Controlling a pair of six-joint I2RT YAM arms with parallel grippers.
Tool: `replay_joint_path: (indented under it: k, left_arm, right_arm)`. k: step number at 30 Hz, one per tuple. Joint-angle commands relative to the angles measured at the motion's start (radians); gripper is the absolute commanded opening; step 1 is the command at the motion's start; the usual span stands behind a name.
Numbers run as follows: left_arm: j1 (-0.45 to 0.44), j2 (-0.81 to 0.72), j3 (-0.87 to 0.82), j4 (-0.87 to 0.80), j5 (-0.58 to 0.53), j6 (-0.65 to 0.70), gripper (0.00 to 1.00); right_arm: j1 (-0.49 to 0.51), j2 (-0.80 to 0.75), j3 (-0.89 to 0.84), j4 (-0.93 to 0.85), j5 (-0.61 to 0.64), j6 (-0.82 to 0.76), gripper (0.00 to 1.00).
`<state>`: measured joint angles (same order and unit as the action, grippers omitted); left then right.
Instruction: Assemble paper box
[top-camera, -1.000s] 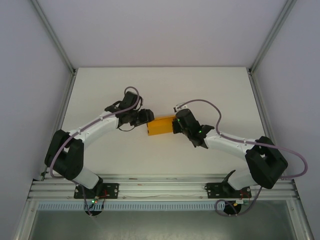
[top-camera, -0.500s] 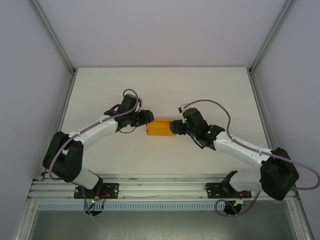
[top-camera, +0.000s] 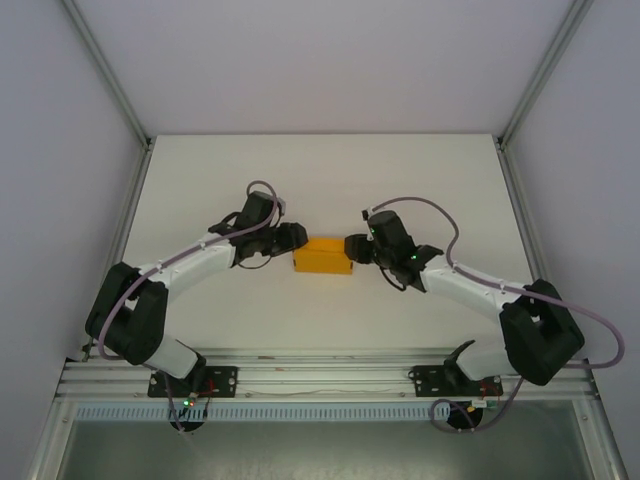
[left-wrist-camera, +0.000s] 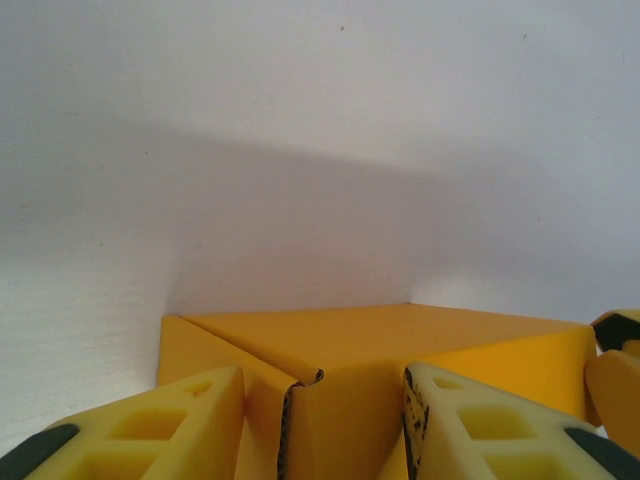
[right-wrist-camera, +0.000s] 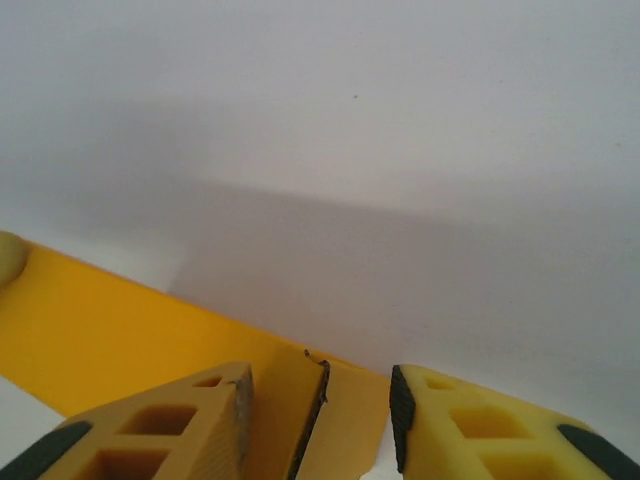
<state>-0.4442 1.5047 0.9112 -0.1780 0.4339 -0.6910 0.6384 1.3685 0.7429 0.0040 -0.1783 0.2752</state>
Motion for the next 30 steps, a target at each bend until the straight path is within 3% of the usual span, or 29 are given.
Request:
replay_joint_path:
  k: [1, 5, 7, 12, 16, 20, 25, 26, 28, 30]
  left_arm:
    - [-0.008, 0.002, -0.089, 0.035, -0.019, 0.075, 0.46]
    - [-0.017, -0.016, -0.214, 0.164, -0.041, 0.105, 0.45]
    - [-0.019, -0.026, -0.278, 0.25, -0.031, 0.112, 0.39]
    - [-0.099, -0.003, -0.407, 0.451, -0.147, 0.171, 0.33]
    - [-0.143, 0.049, -0.444, 0.562, -0.18, 0.217, 0.18]
    - [-0.142, 0.052, -0.527, 0.719, -0.18, 0.21, 0.09]
    - [-0.143, 0.021, -0.558, 0.752, -0.191, 0.222, 0.09]
    - [-0.143, 0.011, -0.552, 0.74, -0.195, 0.224, 0.12]
    - [-0.143, -0.011, -0.513, 0.669, -0.216, 0.244, 0.29]
    - [-0.143, -0.031, -0.44, 0.553, -0.249, 0.264, 0.3]
  right_arm:
    - [-0.003, 0.059, -0.083, -0.025, 0.021, 0.015, 0.35]
    - [-0.003, 0.076, -0.171, 0.064, 0.018, 0.052, 0.29]
    - [-0.003, 0.086, -0.207, 0.103, 0.016, 0.064, 0.26]
    - [-0.003, 0.108, -0.307, 0.267, -0.05, 0.024, 0.22]
    - [-0.002, 0.138, -0.378, 0.412, -0.017, -0.066, 0.15]
    - [-0.002, 0.162, -0.413, 0.515, 0.015, -0.106, 0.09]
    - [-0.003, 0.137, -0.433, 0.592, -0.002, -0.106, 0.09]
    - [-0.002, 0.12, -0.415, 0.559, 0.002, -0.107, 0.09]
    - [-0.003, 0.088, -0.367, 0.472, -0.005, -0.116, 0.12]
    - [-0.003, 0.053, -0.301, 0.372, 0.006, -0.103, 0.21]
